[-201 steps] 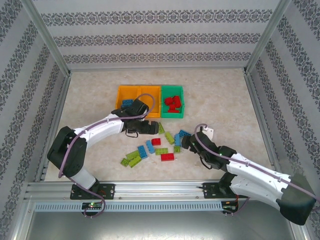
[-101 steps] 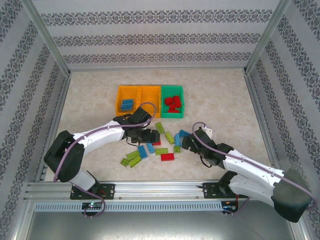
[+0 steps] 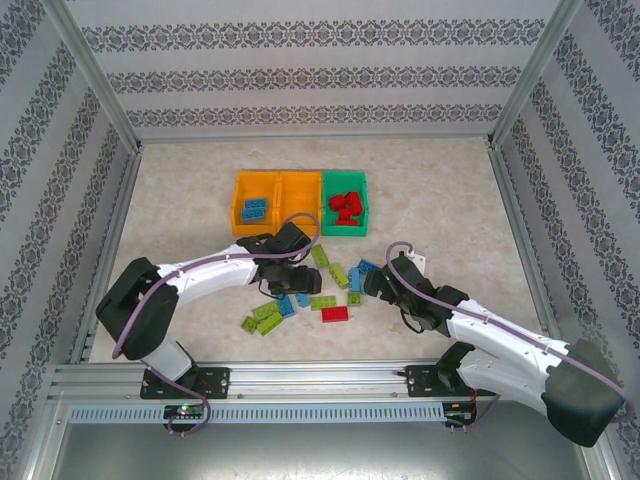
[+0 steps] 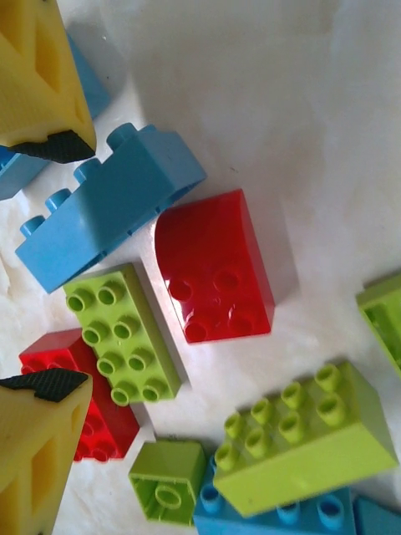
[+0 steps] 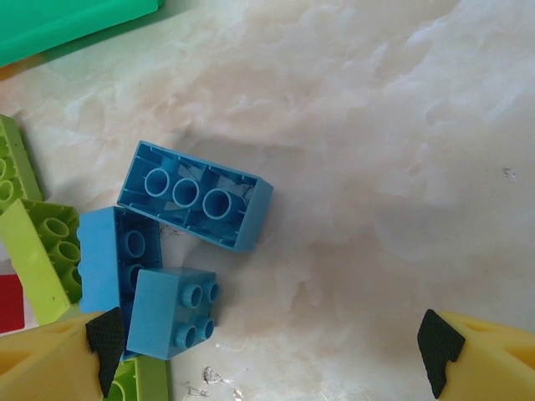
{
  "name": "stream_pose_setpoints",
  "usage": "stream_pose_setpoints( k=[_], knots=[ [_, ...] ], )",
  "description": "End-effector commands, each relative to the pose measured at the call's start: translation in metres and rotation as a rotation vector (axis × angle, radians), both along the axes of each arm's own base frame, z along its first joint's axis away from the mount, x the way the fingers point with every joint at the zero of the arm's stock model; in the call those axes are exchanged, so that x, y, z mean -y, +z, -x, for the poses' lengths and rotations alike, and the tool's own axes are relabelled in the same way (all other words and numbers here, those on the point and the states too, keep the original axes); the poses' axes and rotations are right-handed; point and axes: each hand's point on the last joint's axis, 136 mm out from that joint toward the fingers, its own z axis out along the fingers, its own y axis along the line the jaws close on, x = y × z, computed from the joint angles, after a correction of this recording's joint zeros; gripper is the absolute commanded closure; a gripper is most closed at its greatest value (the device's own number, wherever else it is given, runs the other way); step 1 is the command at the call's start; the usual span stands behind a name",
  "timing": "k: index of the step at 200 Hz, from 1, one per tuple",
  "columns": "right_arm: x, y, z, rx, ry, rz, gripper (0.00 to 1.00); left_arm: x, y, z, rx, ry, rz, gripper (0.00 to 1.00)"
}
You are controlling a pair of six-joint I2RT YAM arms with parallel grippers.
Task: Sort the legos into containers by color
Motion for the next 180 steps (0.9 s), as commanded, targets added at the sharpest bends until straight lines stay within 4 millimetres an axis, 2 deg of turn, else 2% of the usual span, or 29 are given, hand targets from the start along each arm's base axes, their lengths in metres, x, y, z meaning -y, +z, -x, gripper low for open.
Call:
stream_pose_setpoints(
  k=[1, 36, 74, 134, 180],
  knots=[
    [0.004, -0.001, 0.001, 0.007, -0.001, -0.002, 0.06, -0.005, -0.005, 0.009, -0.031, -0.009, -0.071, 0.33],
    [0.007, -0.001, 0.001, 0.013, -0.009, -0.010, 0.06, -0.009, -0.013, 0.010, -0.050, -0.012, -0.107, 0.34],
    [0.009, -0.003, 0.002, 0.014, -0.014, -0.017, 0.06, -0.008, -0.014, 0.005, -0.043, -0.022, -0.127, 0.38],
    [0.015, -0.005, 0.005, 0.018, -0.036, -0.029, 0.05, -0.014, -0.014, -0.004, -0.025, -0.050, -0.210, 0.39],
    [0.018, -0.004, 0.004, 0.023, -0.049, -0.040, 0.05, -0.009, -0.014, -0.008, -0.024, -0.058, -0.205, 0.46]
  ],
)
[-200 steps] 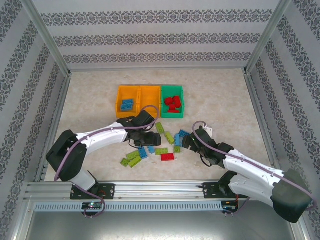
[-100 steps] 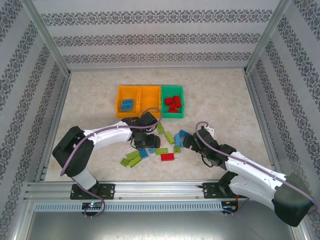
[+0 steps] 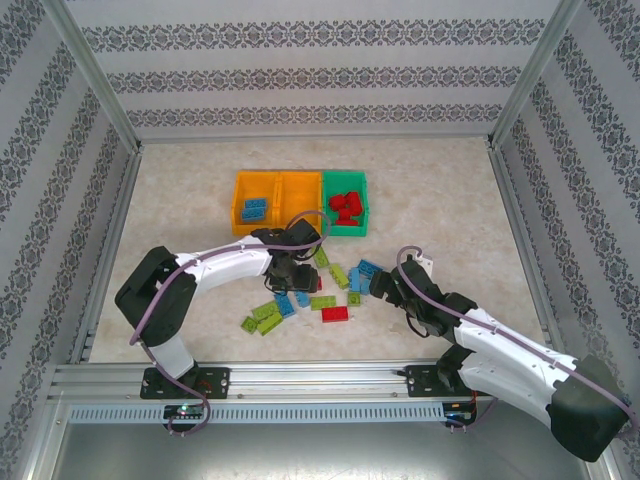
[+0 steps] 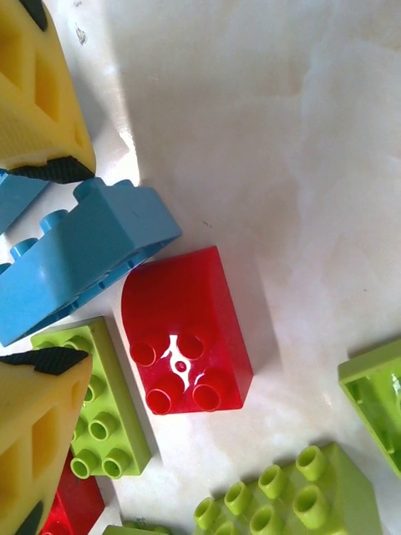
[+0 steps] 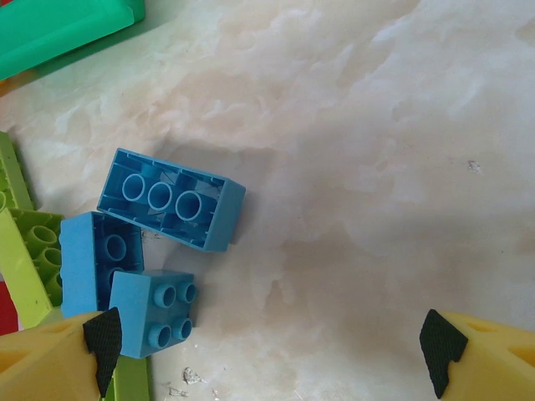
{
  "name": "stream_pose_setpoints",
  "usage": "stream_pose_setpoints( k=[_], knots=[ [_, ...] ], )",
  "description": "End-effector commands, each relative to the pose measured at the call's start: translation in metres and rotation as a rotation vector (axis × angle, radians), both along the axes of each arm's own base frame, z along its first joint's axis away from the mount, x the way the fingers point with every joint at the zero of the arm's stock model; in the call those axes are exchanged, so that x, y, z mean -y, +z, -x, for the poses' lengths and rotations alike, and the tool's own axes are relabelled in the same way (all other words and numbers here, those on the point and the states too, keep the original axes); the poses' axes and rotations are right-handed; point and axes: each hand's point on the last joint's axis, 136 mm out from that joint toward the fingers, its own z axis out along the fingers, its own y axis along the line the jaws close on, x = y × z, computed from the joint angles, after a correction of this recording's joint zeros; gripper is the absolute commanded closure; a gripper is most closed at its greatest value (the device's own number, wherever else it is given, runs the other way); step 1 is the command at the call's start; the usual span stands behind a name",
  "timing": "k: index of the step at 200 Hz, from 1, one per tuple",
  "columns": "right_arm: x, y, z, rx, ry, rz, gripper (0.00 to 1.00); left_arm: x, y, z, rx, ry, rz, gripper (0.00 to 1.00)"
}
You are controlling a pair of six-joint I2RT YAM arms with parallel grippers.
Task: Sort the legos into containers by color
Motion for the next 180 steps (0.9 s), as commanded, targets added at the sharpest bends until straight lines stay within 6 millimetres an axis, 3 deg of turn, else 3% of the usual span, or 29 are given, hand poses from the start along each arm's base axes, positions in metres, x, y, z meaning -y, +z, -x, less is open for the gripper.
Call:
stream_pose_setpoints(
  k=[1, 85, 180],
  knots=[
    [0.004, -0.002, 0.001, 0.001, -0.013, -0.007, 0.05, -0.001, -0.003, 0.003, -0.014, -0.031, -0.044, 0.46],
    [0.005, -0.001, 0.000, 0.002, -0.021, -0.011, 0.05, -0.001, -0.013, 0.008, -0.038, -0.048, -0.077, 0.47],
    [0.007, -0.003, 0.001, -0.009, -0.015, 0.000, 0.04, -0.002, -0.019, 0.008, -0.040, -0.068, -0.106, 0.70]
  ],
)
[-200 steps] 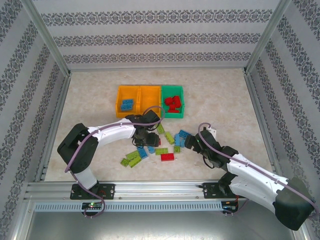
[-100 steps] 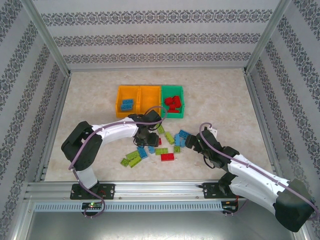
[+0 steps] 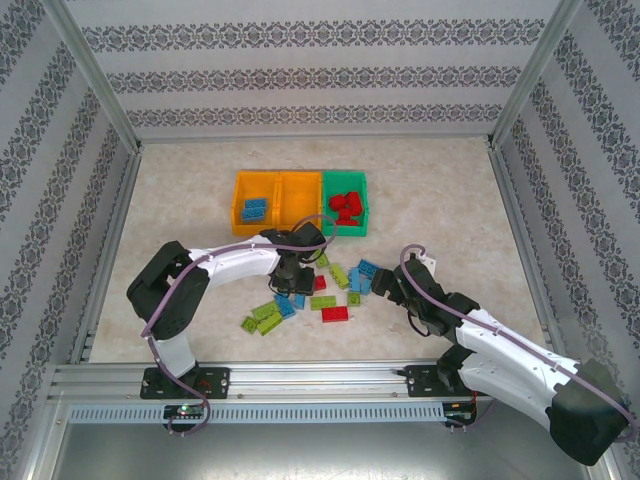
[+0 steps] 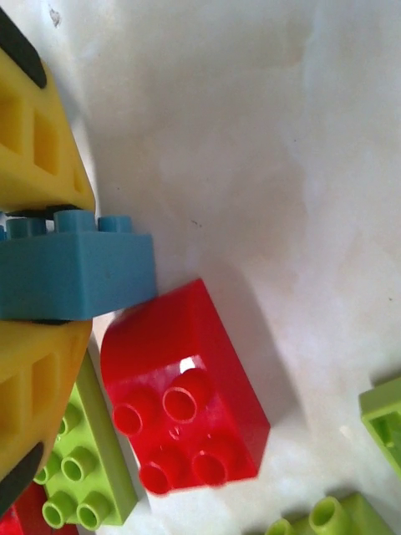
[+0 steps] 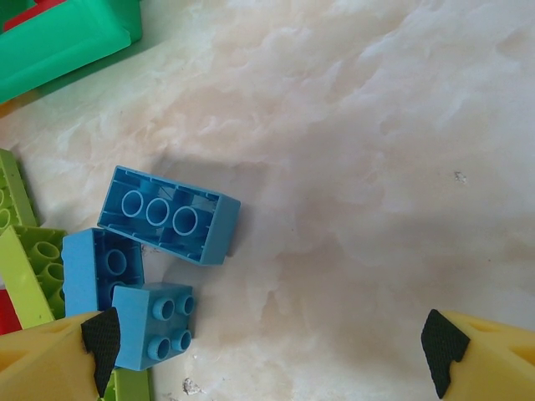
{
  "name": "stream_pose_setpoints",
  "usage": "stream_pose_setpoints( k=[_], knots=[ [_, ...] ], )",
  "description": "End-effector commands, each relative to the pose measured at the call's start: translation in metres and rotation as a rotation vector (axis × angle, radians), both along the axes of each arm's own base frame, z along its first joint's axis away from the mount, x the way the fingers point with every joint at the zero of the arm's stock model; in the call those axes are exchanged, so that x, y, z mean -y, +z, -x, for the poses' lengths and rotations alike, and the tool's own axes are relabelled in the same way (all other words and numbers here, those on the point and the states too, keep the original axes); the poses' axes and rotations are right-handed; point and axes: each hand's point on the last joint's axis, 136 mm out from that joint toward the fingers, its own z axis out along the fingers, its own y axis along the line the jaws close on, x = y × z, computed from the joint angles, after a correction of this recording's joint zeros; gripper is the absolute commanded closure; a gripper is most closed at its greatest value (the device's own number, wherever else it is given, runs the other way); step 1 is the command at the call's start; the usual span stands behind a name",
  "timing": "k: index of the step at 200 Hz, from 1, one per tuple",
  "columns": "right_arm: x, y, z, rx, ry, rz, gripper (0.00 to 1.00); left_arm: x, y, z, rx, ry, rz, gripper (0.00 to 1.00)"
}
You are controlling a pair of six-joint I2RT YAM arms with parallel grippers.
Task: Sort the legos into containers by color
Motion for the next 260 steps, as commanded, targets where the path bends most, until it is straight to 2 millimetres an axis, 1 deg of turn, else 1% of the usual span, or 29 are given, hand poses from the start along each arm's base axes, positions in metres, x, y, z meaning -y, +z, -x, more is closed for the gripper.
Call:
stream_pose_setpoints(
  k=[1, 20, 43, 59, 86, 120, 149, 157, 178, 194, 201, 202, 205, 206, 209, 212, 213, 215, 218, 219, 226, 230, 233, 234, 237, 260],
  knots=[
    [0.003, -0.006, 0.004, -0.020, 0.006, 0.011, 0.04, -0.003, -0.002, 0.006, -0.012, -0.037, -0.052, 0.71],
    [0.000, -0.004, 0.003, -0.026, 0.031, 0.026, 0.05, -0.004, 0.001, 0.002, 0.002, -0.043, -0.071, 0.73],
    [-0.005, -0.003, 0.001, -0.033, 0.051, 0.040, 0.06, -0.008, 0.011, -0.005, 0.033, -0.048, -0.096, 0.78],
    [-0.008, -0.002, -0.001, -0.029, 0.061, 0.048, 0.07, -0.012, 0.021, -0.014, 0.068, -0.043, -0.102, 0.79],
    [-0.015, 0.003, -0.005, -0.014, 0.083, 0.073, 0.07, -0.019, 0.044, -0.034, 0.129, -0.010, -0.077, 0.79],
    [-0.028, 0.015, -0.014, 0.010, 0.142, 0.125, 0.08, -0.038, 0.075, -0.067, 0.204, 0.036, -0.047, 0.79],
    [-0.045, 0.030, -0.027, 0.044, 0.219, 0.175, 0.08, -0.064, 0.100, -0.105, 0.269, 0.102, 0.006, 0.79],
    [-0.050, 0.034, -0.032, 0.051, 0.238, 0.188, 0.09, -0.073, 0.106, -0.118, 0.289, 0.126, 0.019, 0.79],
    [-0.070, 0.044, -0.045, 0.063, 0.309, 0.213, 0.12, -0.094, 0.119, -0.145, 0.325, 0.167, 0.030, 0.79],
    [-0.089, 0.046, -0.054, 0.057, 0.373, 0.242, 0.14, -0.107, 0.121, -0.165, 0.345, 0.188, 0.027, 0.78],
    [-0.098, 0.048, -0.058, 0.056, 0.399, 0.254, 0.15, -0.113, 0.119, -0.174, 0.346, 0.201, 0.029, 0.78],
    [-0.098, 0.045, -0.059, 0.048, 0.402, 0.260, 0.15, -0.113, 0.119, -0.175, 0.345, 0.204, 0.029, 0.78],
    [-0.102, 0.048, -0.060, 0.053, 0.412, 0.262, 0.15, -0.116, 0.118, -0.178, 0.347, 0.210, 0.030, 0.78],
    [-0.103, 0.045, -0.061, 0.044, 0.415, 0.269, 0.15, -0.117, 0.118, -0.180, 0.349, 0.212, 0.030, 0.78],
    [-0.107, 0.047, -0.063, 0.047, 0.424, 0.271, 0.16, -0.119, 0.117, -0.184, 0.348, 0.218, 0.031, 0.78],
    [-0.110, 0.044, -0.065, 0.035, 0.433, 0.280, 0.16, -0.120, 0.116, -0.187, 0.348, 0.221, 0.031, 0.78],
    [-0.111, 0.046, -0.065, 0.040, 0.437, 0.279, 0.16, -0.121, 0.115, -0.188, 0.348, 0.223, 0.031, 0.78],
    [-0.113, 0.043, -0.066, 0.030, 0.444, 0.287, 0.16, -0.122, 0.115, -0.191, 0.349, 0.227, 0.032, 0.78],
    [-0.117, 0.045, -0.068, 0.030, 0.454, 0.290, 0.17, -0.123, 0.114, -0.195, 0.350, 0.230, 0.033, 0.78],
    [-0.118, 0.042, -0.068, 0.021, 0.457, 0.295, 0.17, -0.125, 0.114, -0.195, 0.350, 0.233, 0.032, 0.78],
    [-0.126, 0.041, -0.072, 0.011, 0.477, 0.304, 0.18, -0.128, 0.110, -0.204, 0.347, 0.244, 0.030, 0.78],
    [-0.129, 0.036, -0.074, -0.008, 0.490, 0.317, 0.18, -0.131, 0.108, -0.208, 0.345, 0.251, 0.033, 0.78],
    [-0.132, 0.036, -0.075, -0.011, 0.497, 0.318, 0.19, -0.131, 0.107, -0.211, 0.343, 0.253, 0.036, 0.78],
    [-0.134, 0.033, -0.076, -0.020, 0.501, 0.323, 0.19, -0.131, 0.106, -0.212, 0.342, 0.253, 0.037, 0.78],
    [-0.136, 0.034, -0.077, -0.024, 0.510, 0.323, 0.20, -0.132, 0.104, -0.215, 0.339, 0.258, 0.039, 0.78],
    [-0.156, 0.019, -0.085, -0.091, 0.564, 0.359, 0.25, -0.136, 0.091, -0.234, 0.321, 0.271, 0.042, 0.78]
  ],
)
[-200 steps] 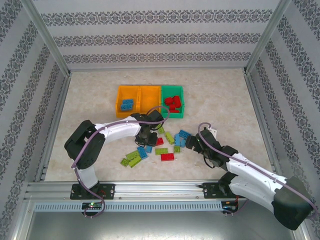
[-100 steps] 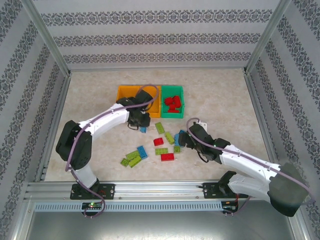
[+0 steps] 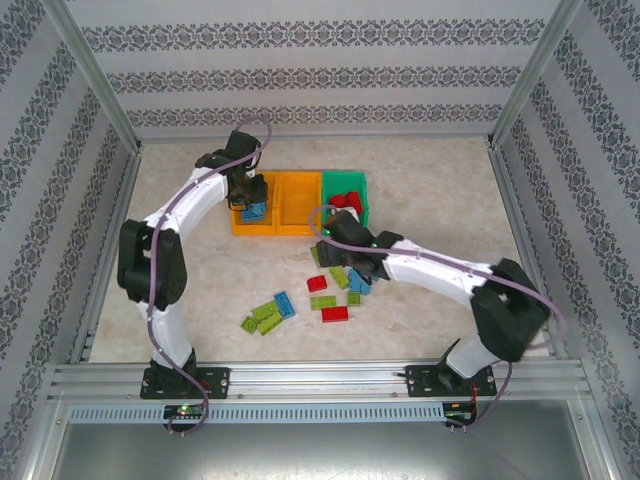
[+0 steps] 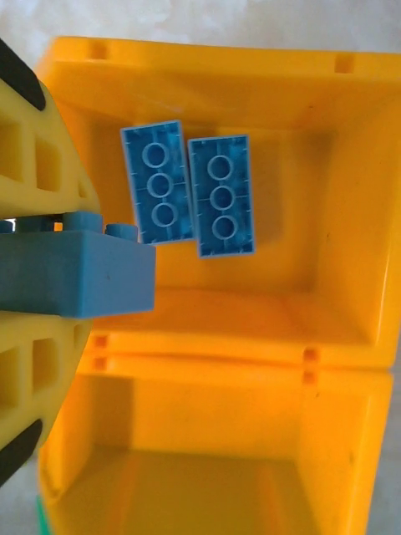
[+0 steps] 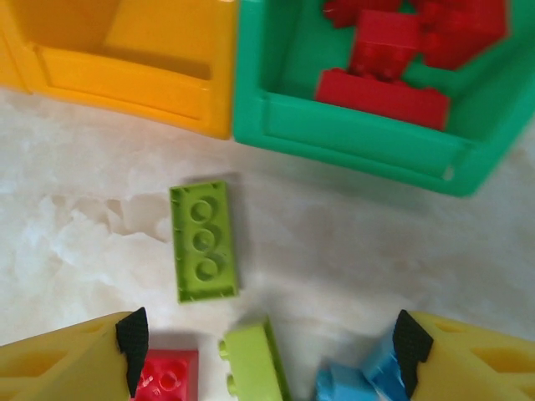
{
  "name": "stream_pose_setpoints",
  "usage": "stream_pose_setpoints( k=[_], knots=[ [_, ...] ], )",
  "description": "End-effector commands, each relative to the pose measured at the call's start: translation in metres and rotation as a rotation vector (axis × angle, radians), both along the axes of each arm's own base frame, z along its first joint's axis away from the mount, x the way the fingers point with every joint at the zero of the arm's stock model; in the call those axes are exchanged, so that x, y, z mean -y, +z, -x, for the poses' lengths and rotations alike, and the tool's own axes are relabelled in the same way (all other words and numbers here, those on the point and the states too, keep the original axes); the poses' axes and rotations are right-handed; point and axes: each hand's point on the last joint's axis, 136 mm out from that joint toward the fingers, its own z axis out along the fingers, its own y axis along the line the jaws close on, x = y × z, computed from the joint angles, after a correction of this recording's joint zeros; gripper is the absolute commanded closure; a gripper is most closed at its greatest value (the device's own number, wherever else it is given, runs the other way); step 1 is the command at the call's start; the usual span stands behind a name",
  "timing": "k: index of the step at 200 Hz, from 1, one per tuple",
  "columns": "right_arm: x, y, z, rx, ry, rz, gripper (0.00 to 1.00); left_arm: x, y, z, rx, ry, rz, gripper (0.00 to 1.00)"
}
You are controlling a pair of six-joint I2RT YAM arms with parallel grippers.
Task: Sort the legos into containers by color
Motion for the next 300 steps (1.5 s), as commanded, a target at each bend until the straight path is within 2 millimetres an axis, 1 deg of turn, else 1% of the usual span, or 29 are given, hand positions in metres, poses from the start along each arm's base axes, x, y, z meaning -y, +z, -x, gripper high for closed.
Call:
stream_pose_setpoints(
  k=[1, 16, 38, 54, 72, 81, 87, 94, 119, 133, 144, 158, 171, 198, 224, 245, 257, 284, 300],
  knots=[
    [-0.013, -0.016, 0.003, -0.078, 0.088, 0.084, 0.25, -0.003, -0.009, -0.018, -0.005, -0.018, 0.007, 0.78],
    [-0.020, -0.025, -0.001, -0.105, 0.103, 0.117, 0.30, -0.004, -0.014, -0.026, -0.008, -0.012, 0.006, 0.76],
    [-0.027, -0.034, -0.005, -0.142, 0.125, 0.140, 0.32, -0.004, -0.016, -0.034, 0.005, -0.001, 0.011, 0.73],
    [-0.033, -0.041, -0.004, -0.174, 0.144, 0.142, 0.34, -0.004, -0.016, -0.036, 0.012, 0.007, 0.014, 0.67],
    [-0.033, -0.052, -0.006, -0.202, 0.141, 0.165, 0.36, -0.003, -0.017, -0.036, 0.010, 0.011, 0.022, 0.60],
    [-0.034, -0.056, -0.006, -0.215, 0.146, 0.166, 0.37, -0.002, -0.017, -0.036, 0.009, 0.011, 0.032, 0.54],
    [-0.035, -0.058, -0.006, -0.223, 0.147, 0.163, 0.38, -0.001, -0.018, -0.035, 0.007, 0.014, 0.037, 0.46],
    [-0.036, -0.061, -0.007, -0.231, 0.147, 0.160, 0.39, -0.001, -0.018, -0.034, 0.006, 0.017, 0.044, 0.39],
    [-0.038, -0.070, -0.008, -0.267, 0.151, 0.140, 0.41, 0.004, -0.014, -0.028, 0.010, 0.027, 0.091, 0.26],
    [-0.039, -0.074, -0.007, -0.284, 0.155, 0.130, 0.41, 0.006, -0.008, -0.024, 0.021, 0.030, 0.112, 0.15],
    [-0.040, -0.076, -0.006, -0.293, 0.163, 0.126, 0.41, 0.005, -0.001, -0.021, 0.032, 0.033, 0.118, 0.00],
    [-0.040, -0.080, -0.005, -0.306, 0.167, 0.133, 0.41, 0.005, 0.007, -0.016, 0.043, 0.031, 0.124, 0.00],
    [-0.038, -0.085, -0.005, -0.318, 0.167, 0.145, 0.44, 0.003, 0.014, -0.010, 0.056, 0.028, 0.123, 0.00],
    [-0.034, -0.093, -0.005, -0.337, 0.161, 0.170, 0.56, -0.011, 0.024, 0.005, 0.096, 0.049, 0.073, 0.01],
    [-0.035, -0.089, -0.008, -0.317, 0.161, 0.182, 0.68, -0.028, 0.027, 0.019, 0.128, 0.083, 0.022, 0.01],
    [-0.041, -0.076, -0.011, -0.284, 0.167, 0.157, 0.72, -0.033, 0.026, 0.032, 0.130, 0.082, 0.018, 0.01],
    [-0.045, -0.065, -0.013, -0.260, 0.169, 0.135, 0.74, -0.035, 0.024, 0.039, 0.126, 0.077, 0.013, 0.01],
    [-0.058, -0.032, -0.022, -0.193, 0.174, 0.047, 0.76, -0.038, 0.018, 0.056, 0.115, 0.069, 0.008, 0.01],
    [-0.065, -0.013, -0.028, -0.154, 0.177, -0.004, 0.76, -0.039, 0.010, 0.068, 0.105, 0.063, 0.011, 0.00]
  ],
)
